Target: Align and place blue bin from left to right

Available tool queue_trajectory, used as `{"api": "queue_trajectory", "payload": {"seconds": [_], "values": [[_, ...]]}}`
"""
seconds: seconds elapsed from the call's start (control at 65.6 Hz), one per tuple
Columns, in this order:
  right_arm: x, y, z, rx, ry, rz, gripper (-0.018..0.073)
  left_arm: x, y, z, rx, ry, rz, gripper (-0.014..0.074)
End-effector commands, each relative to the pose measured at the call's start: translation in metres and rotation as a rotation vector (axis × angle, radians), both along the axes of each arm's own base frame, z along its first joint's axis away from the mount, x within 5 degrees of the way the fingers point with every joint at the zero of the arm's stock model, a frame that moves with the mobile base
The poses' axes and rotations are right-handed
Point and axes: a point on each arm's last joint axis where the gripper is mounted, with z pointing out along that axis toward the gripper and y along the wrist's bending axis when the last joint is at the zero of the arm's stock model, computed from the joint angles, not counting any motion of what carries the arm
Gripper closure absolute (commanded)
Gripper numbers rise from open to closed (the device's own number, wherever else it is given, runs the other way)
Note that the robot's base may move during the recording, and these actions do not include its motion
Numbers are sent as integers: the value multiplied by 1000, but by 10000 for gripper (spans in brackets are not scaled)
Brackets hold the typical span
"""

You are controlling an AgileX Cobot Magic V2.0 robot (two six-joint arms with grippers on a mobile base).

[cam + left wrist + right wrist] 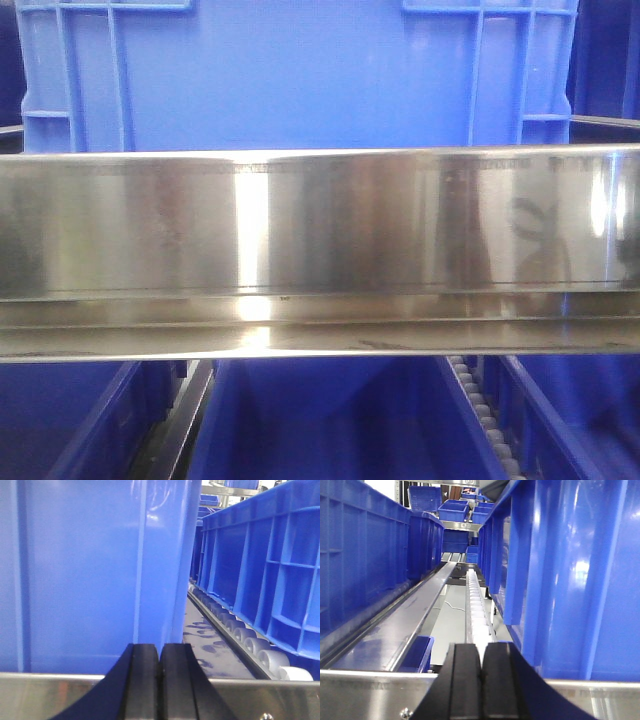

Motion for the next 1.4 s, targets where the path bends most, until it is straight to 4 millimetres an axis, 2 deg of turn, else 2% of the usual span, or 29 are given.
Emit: {"api": "queue_trajectory", "payload": {"seconds": [0.0, 1.113, 1.266, 1.311, 1.388], "values": [[0, 0, 2, 2, -24, 3, 638, 0, 0, 3, -7, -24, -1, 707], [-1, 0, 4, 5, -39, 3, 638, -1, 0, 5, -6, -55, -2, 707], [-2, 0, 12, 20, -135, 10, 638, -2, -1, 15, -11, -167, -12, 707], [-3, 0, 21, 24, -156, 10, 638, -3, -1, 18, -12, -184, -14, 707], [-7, -1, 38, 27, -178, 9, 638, -6, -1, 34, -11, -218, -13, 707]]}}
